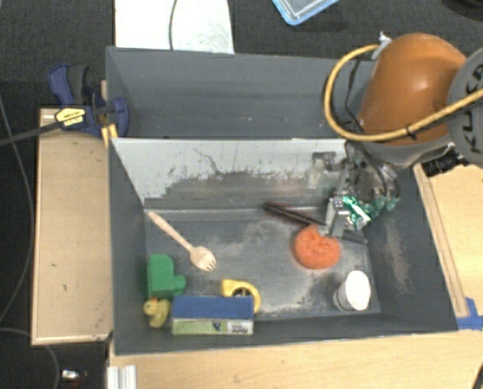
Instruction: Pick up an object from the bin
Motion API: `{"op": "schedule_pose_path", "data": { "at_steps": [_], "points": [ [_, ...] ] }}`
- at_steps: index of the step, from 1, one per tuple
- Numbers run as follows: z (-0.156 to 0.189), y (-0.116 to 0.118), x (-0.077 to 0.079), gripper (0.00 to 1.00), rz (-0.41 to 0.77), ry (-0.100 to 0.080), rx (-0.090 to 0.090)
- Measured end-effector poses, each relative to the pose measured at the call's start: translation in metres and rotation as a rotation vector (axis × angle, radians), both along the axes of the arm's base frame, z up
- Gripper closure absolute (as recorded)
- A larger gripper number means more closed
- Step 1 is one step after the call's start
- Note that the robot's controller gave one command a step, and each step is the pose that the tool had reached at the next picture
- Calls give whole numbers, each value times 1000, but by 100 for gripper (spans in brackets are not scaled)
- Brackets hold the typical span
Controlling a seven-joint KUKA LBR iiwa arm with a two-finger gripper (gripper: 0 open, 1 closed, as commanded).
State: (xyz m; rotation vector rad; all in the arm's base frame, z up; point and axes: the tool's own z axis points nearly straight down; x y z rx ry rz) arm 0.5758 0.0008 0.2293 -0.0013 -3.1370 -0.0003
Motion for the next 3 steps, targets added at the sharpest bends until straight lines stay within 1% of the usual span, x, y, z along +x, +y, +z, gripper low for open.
{"op": "schedule_pose_path", "data": {
  "at_steps": [1, 2, 3],
  "points": [
    [5, 0, 1, 0, 0, -8, 0],
    [-65, 29, -36, 0, -15, -11, 1],
    [-83, 58, -13, 0, 113, -19, -2]
  ]
}}
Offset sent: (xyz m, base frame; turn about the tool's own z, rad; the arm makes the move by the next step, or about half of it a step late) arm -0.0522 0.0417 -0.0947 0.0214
